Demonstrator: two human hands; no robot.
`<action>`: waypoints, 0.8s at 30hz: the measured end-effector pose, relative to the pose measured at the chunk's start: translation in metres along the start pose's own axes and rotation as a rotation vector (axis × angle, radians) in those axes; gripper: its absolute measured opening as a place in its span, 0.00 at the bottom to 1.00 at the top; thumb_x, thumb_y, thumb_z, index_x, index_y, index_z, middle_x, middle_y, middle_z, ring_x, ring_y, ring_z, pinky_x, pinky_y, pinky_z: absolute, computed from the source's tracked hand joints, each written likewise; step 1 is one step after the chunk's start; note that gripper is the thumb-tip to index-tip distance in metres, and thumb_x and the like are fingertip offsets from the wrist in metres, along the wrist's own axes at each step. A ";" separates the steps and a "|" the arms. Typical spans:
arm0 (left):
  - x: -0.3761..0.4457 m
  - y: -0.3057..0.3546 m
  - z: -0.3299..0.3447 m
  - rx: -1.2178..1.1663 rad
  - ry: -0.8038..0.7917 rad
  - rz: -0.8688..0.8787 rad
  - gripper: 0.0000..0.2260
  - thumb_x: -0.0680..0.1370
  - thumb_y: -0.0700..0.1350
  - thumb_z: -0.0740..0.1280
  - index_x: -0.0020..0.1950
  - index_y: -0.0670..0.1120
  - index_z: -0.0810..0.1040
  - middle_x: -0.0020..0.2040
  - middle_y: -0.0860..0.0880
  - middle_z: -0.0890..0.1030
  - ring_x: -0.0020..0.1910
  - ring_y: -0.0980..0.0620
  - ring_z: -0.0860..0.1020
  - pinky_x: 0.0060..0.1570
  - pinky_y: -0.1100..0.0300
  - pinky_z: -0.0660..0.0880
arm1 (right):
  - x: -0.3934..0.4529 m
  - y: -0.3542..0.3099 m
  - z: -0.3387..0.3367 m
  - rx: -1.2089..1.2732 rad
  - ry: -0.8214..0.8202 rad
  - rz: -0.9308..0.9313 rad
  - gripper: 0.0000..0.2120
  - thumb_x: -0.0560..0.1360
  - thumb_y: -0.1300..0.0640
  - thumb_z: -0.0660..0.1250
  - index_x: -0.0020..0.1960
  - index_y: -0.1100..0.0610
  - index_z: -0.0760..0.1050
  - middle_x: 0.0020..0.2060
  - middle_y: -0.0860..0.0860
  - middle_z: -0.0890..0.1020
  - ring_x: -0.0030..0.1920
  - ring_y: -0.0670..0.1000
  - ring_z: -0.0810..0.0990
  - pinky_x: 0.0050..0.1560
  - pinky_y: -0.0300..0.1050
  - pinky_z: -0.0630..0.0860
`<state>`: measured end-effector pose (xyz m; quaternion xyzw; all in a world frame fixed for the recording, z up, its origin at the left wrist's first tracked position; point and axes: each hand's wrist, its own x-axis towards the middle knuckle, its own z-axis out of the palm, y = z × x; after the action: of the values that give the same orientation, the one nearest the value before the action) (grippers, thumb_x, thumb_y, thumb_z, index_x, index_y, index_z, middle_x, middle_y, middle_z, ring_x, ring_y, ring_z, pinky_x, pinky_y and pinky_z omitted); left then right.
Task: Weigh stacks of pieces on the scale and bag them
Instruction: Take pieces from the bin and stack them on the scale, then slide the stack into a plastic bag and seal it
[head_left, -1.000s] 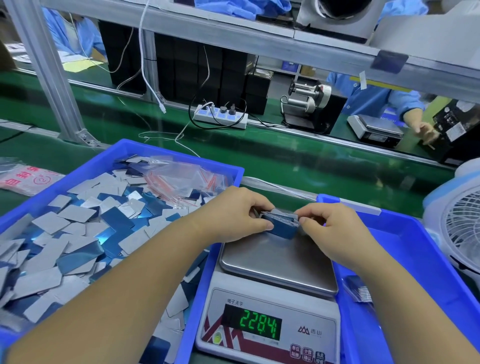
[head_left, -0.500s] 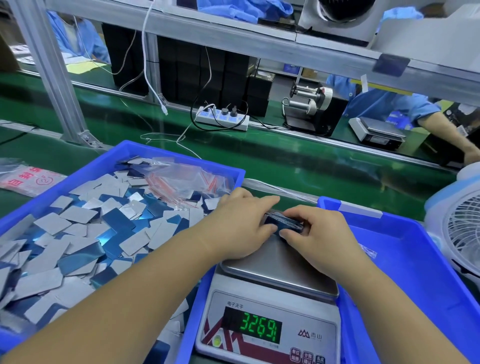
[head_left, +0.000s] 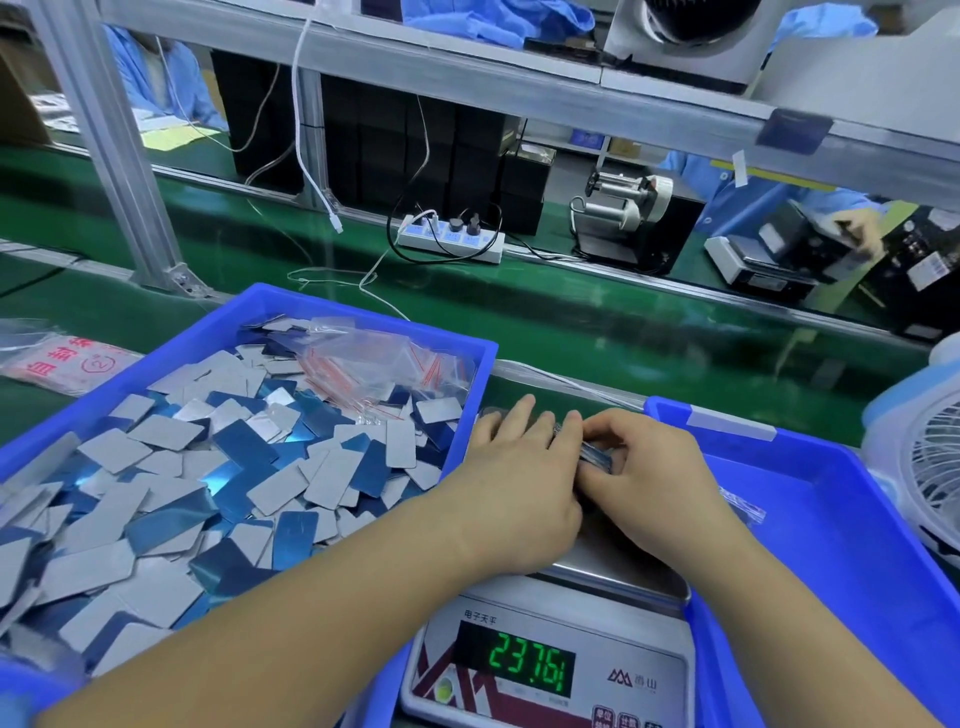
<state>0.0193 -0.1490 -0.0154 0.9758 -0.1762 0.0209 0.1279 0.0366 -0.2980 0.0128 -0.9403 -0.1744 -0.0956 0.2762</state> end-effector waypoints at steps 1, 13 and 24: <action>0.000 -0.001 -0.001 -0.026 0.017 0.003 0.33 0.79 0.50 0.55 0.81 0.46 0.45 0.80 0.45 0.55 0.80 0.44 0.45 0.77 0.44 0.45 | 0.000 0.000 -0.001 0.020 0.023 0.007 0.10 0.69 0.59 0.73 0.48 0.48 0.80 0.31 0.36 0.77 0.36 0.31 0.74 0.38 0.24 0.67; -0.002 -0.003 -0.006 -0.022 -0.071 -0.065 0.33 0.80 0.54 0.55 0.81 0.53 0.43 0.82 0.45 0.51 0.80 0.42 0.41 0.74 0.40 0.40 | 0.001 -0.004 0.000 -0.068 -0.037 0.065 0.10 0.69 0.58 0.73 0.48 0.46 0.80 0.31 0.39 0.75 0.33 0.35 0.72 0.38 0.25 0.66; 0.016 -0.107 -0.054 -0.050 -0.046 -0.518 0.13 0.76 0.37 0.61 0.57 0.43 0.80 0.52 0.44 0.81 0.50 0.43 0.79 0.48 0.53 0.78 | -0.007 -0.015 0.005 0.073 -0.011 -0.026 0.11 0.68 0.60 0.75 0.43 0.46 0.79 0.27 0.41 0.72 0.35 0.38 0.74 0.37 0.28 0.66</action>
<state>0.0721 -0.0438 0.0122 0.9851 0.0760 -0.0391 0.1491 0.0253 -0.2850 0.0139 -0.9277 -0.1914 -0.0877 0.3083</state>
